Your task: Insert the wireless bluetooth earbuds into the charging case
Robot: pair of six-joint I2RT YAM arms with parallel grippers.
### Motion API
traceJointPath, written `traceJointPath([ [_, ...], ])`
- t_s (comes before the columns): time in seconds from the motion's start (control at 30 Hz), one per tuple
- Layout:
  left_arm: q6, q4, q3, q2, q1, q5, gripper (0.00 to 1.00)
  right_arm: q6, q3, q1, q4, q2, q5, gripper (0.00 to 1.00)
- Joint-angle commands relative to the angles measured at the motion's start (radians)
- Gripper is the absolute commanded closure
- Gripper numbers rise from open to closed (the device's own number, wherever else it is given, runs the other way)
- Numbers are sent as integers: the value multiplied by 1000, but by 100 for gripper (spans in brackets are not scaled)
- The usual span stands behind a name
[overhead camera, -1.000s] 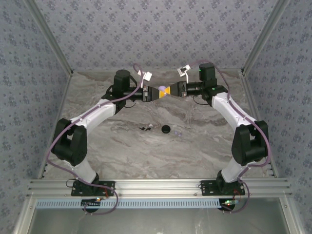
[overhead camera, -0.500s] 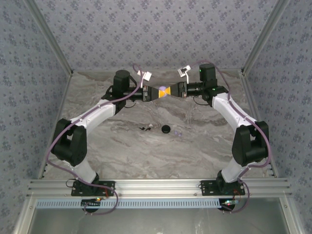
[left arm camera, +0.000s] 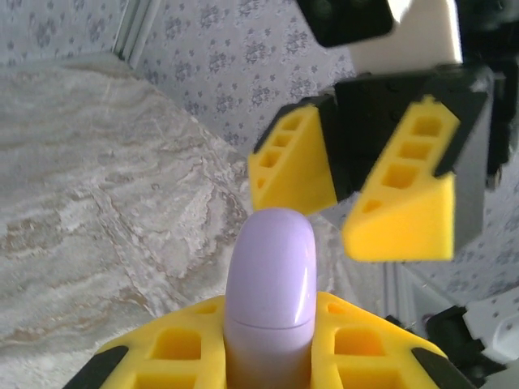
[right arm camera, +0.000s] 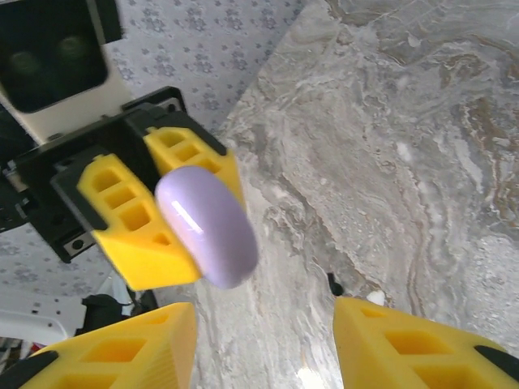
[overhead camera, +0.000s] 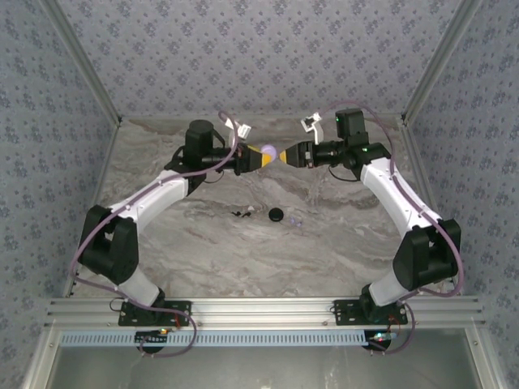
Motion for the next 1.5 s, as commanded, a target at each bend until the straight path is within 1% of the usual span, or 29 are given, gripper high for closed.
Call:
traceJointPath([
  [0.0, 210, 72, -28, -46, -23, 16, 90, -87, 50, 25, -124, -23, 52, 50],
  [0.13, 282, 67, -36, -54, -27, 25, 90, -130, 71, 57, -160, -22, 64, 49],
  [0.33, 299, 62, -38, -48, -30, 44, 90, -139, 82, 73, -168, -13, 88, 49],
  [1.0, 413, -75, -42, -72, -69, 38, 90, -60, 80, 47, -114, -14, 197, 49],
  [1.17, 413, -77, -48, -77, -71, 34, 90, -51, 77, 41, -113, -15, 214, 49],
  [1.23, 399, -70, -51, -77, -70, 11, 90, -50, 74, 39, -115, -23, 215, 49],
  [1.33, 352, -38, -63, -70, -61, -36, 90, -46, 56, 33, -113, -45, 255, 49],
  [1.47, 253, 51, -98, -53, -28, -40, 90, -13, 15, 9, -123, -70, 338, 49],
])
